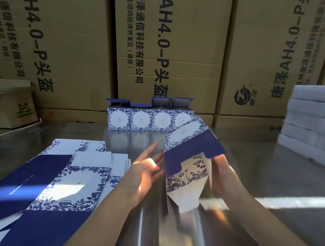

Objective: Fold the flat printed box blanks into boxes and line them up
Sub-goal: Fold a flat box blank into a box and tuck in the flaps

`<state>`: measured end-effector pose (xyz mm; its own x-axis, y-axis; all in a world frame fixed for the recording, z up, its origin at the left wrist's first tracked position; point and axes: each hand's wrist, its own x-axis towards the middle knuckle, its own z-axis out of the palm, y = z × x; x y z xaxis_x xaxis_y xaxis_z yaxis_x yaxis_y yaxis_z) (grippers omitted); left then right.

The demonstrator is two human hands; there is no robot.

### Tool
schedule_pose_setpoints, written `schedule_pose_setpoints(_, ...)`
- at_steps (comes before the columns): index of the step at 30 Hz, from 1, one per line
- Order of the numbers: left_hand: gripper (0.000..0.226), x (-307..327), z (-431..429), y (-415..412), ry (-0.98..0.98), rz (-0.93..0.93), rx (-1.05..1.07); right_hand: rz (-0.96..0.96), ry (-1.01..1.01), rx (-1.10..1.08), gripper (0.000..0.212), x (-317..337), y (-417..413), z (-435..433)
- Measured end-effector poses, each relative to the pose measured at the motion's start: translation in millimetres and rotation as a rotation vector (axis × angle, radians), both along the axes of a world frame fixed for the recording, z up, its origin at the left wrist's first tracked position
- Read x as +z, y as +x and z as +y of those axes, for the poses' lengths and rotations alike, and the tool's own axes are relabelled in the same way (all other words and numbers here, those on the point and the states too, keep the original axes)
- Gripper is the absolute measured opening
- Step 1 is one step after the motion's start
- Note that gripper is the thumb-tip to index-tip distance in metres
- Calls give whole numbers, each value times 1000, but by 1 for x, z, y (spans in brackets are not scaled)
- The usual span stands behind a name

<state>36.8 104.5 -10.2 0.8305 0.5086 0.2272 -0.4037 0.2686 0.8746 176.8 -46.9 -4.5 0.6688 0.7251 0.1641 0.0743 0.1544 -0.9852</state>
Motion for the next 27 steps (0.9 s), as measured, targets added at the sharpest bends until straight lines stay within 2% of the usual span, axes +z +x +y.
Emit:
schedule_pose_setpoints(4, 89, -4, 1, -2, 152, 47, 28, -42, -18, -16, 33, -1, 1, -1)
schedule_pose_setpoints(6, 81, -6, 1, -1, 228, 82, 88, -38, -20, -33, 24, 3, -1, 0)
schedule_pose_setpoints(7, 75, -7, 1, 1, 267, 88, 126, -26, -15, -52, 25, 6, -4, 0)
schedule_pose_setpoints(9, 71, -7, -1, 4, 333, 90, 211, -80, -11, -82, 48, 5, -1, 0)
schedule_pose_setpoints(12, 66, -4, -3, 4, 362, 65, 322, -131, 70, -120, 42, -1, 5, -5)
schedule_pose_setpoints(15, 58, -3, 0, 3, 377, 28, 380, -203, 96, -135, 49, 1, 5, -10)
schedule_pose_setpoints(20, 48, -6, 3, 3, 462, 13, 499, -344, 180, -168, 43, -1, 3, -9)
schedule_pose_setpoints(22, 47, -7, 0, 2, 568, -3, 563, -414, 166, -175, 40, -3, 1, -8)
schedule_pose_setpoints(25, 56, -10, -5, -2, 889, 46, 717, -512, 183, -215, 43, -8, -1, -7)
schedule_pose_setpoints(27, 52, -12, -4, -3, 992, 58, 789, -571, 160, -268, 48, -9, -1, -8)
